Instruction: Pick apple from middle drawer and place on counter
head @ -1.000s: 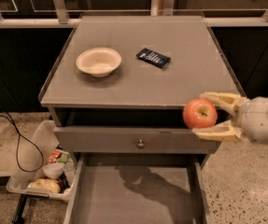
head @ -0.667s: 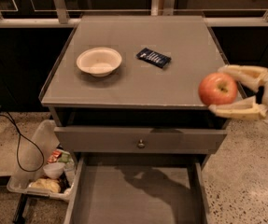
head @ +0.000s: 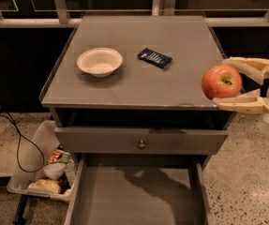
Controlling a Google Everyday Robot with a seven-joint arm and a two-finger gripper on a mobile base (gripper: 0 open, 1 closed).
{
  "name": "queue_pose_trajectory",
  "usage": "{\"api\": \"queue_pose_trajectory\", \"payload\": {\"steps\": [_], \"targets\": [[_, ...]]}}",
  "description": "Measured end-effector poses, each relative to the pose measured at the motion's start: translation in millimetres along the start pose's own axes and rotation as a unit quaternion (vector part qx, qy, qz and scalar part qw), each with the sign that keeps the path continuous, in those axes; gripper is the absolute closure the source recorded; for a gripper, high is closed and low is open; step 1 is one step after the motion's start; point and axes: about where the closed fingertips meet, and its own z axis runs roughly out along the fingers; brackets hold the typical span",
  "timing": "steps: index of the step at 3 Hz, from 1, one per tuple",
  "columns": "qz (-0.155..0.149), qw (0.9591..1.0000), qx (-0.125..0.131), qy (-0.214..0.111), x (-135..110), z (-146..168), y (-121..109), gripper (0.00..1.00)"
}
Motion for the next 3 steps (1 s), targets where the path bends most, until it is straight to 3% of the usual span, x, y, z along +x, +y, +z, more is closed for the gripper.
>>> {"api": "queue_pose_trajectory", "payload": {"steps": [1, 2, 3], "targets": [[0.005, 0.9998, 0.020, 0.003, 2, 10, -17, 1.00], [0.026, 0.9982, 0.054, 0.003, 10, 31, -55, 1.00], [0.063, 0.9949, 0.078, 0.001, 22, 56, -87, 1.00]]}}
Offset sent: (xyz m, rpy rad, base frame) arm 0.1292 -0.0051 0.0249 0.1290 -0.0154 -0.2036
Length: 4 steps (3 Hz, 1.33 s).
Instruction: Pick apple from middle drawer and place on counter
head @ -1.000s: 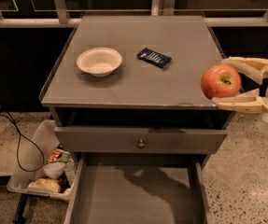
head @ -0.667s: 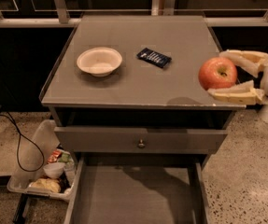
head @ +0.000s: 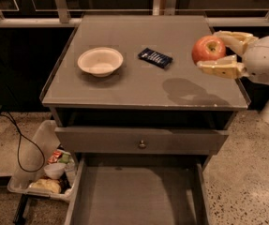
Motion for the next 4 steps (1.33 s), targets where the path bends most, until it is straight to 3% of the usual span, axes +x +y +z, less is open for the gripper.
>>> {"api": "queue_pose_trajectory", "payload": {"steps": [1, 2, 4], "targets": [[0.039, 0.9991, 0.014, 0.005, 15, 20, -15, 1.00], [0.077, 0.9960, 0.015, 0.041, 42, 44, -13, 1.00], [0.107, 0.9907, -0.007, 0.084, 70, 71, 6, 1.00]]}}
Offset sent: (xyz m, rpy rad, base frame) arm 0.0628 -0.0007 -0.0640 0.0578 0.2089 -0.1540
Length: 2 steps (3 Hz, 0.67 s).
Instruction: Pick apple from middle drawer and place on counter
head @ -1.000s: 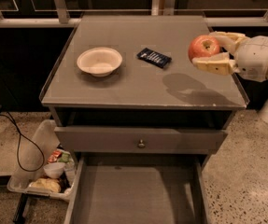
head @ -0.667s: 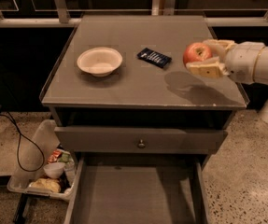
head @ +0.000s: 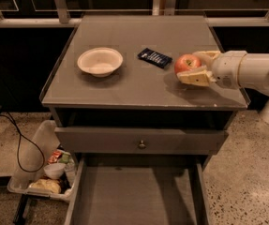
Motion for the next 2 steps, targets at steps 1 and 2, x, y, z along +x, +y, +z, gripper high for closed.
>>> {"api": "queue_pose_trajectory", "payload": {"steps": [1, 2], "targets": [[0.007, 0.9999, -0.011, 0.009, 6.1, 12.1, 7.3, 1.00], [0.013, 0.9997, -0.015, 0.012, 8.3, 19.6, 11.8, 0.83]]}}
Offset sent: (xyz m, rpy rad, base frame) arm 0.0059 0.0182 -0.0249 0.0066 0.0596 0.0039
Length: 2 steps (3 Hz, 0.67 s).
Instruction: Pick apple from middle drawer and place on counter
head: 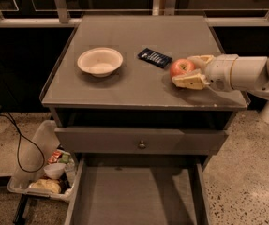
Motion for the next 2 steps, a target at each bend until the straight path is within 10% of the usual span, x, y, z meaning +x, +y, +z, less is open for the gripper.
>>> {"api": "queue_pose_trajectory", "payload": {"steps": [2], "targets": [[0.000, 1.0000, 0.000, 0.000, 0.0, 0.0, 0.0, 0.37]]}}
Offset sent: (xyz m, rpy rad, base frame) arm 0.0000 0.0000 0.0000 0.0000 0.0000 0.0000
